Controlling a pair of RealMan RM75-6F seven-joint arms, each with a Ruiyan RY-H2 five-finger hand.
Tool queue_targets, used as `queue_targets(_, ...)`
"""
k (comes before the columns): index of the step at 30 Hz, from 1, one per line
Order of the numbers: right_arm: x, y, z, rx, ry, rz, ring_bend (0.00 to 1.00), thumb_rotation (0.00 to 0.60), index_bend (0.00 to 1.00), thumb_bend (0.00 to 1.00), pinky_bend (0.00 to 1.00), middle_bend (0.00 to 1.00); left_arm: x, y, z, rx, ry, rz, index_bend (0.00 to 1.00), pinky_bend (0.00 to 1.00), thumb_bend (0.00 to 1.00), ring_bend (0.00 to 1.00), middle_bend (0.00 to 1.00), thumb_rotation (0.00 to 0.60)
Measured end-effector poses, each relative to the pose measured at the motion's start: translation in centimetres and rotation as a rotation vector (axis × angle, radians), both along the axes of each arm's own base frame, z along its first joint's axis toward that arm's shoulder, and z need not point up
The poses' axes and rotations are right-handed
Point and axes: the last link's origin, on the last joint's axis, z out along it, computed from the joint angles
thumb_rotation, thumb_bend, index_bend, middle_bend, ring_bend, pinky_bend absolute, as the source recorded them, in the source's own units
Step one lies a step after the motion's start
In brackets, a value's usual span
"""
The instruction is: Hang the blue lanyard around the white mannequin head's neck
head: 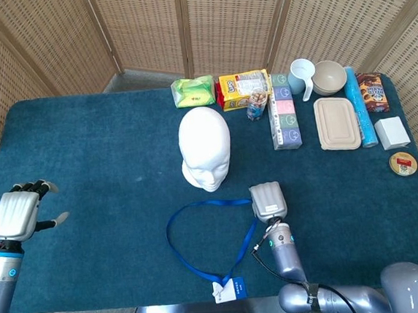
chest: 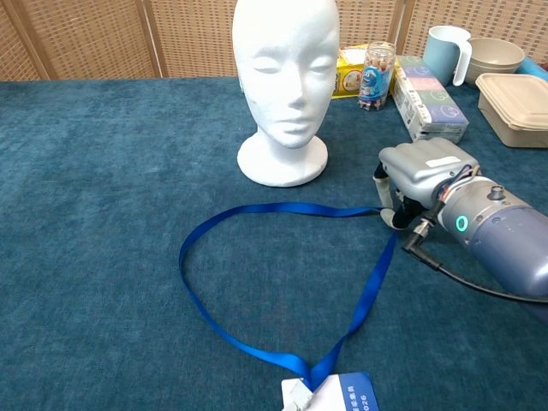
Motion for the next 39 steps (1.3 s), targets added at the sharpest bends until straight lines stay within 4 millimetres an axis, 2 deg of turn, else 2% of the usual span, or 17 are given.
queue_targets(4, 0.2, 0.2, -0.1, 0.006, -0.012, 0.006, 1.0, 0.554, 0.57, 0.48, 1.0, 0.91, 0.9, 0.5, -0.4, -0.005, 0.029, -0.025, 0.46, 0.68, 0.12, 0.69, 0.65, 0.486)
queue_targets(9, 0.6, 0.4, -0.2, 0.015, -0.029, 0.016, 1.0, 0.551, 0.57, 0.47, 1.0, 0.91, 3.1, 1.4, -1.6, -0.025, 0.054, -0.078, 0.46, 0.86, 0.12, 0.97, 0.93, 0.486)
queue_targets(12, 0.8, 0.5, -0.1, 0.019, -0.04, 0.022, 1.0, 0.552, 0.57, 0.47, 1.0, 0.91, 4.9, 2.1, -2.9, -0.057, 0.079, -0.125, 0.46, 0.94, 0.13, 1.0, 1.0, 0.487)
queue_targets(15, 0.8, 0.6, -0.1, 0.026, -0.042, 0.024, 1.0, 0.552, 0.57, 0.48, 1.0, 0.91, 6.7, 2.6, -4.7, -0.103, 0.091, -0.159, 0.46, 1.0, 0.14, 1.0, 1.0, 0.483)
queue_targets(25, 0.6, 1.0, 0.0, 0.039, -0.048, 0.031, 1.0, 0.553, 0.57, 0.48, 1.0, 0.91, 11.0, 3.2, -9.4, -0.179, 0.09, -0.168, 0.46, 1.0, 0.18, 1.0, 1.0, 0.479)
queue_targets(31, 0.4, 1.1, 0.0, 0.053, -0.057, 0.028, 1.0, 0.55, 0.57, 0.48, 1.0, 0.91, 12.6, 2.9, -11.6, -0.219, 0.036, -0.131, 0.47, 1.0, 0.24, 1.0, 1.0, 0.477)
queue_targets(39, 0.2, 1.4, -0.3, 0.083, -0.054, 0.04, 1.0, 0.549, 0.57, 0.47, 1.0, 0.91, 14.0, 2.9, -13.7, -0.247, 0.021, -0.094, 0.47, 1.0, 0.24, 1.0, 1.0, 0.475)
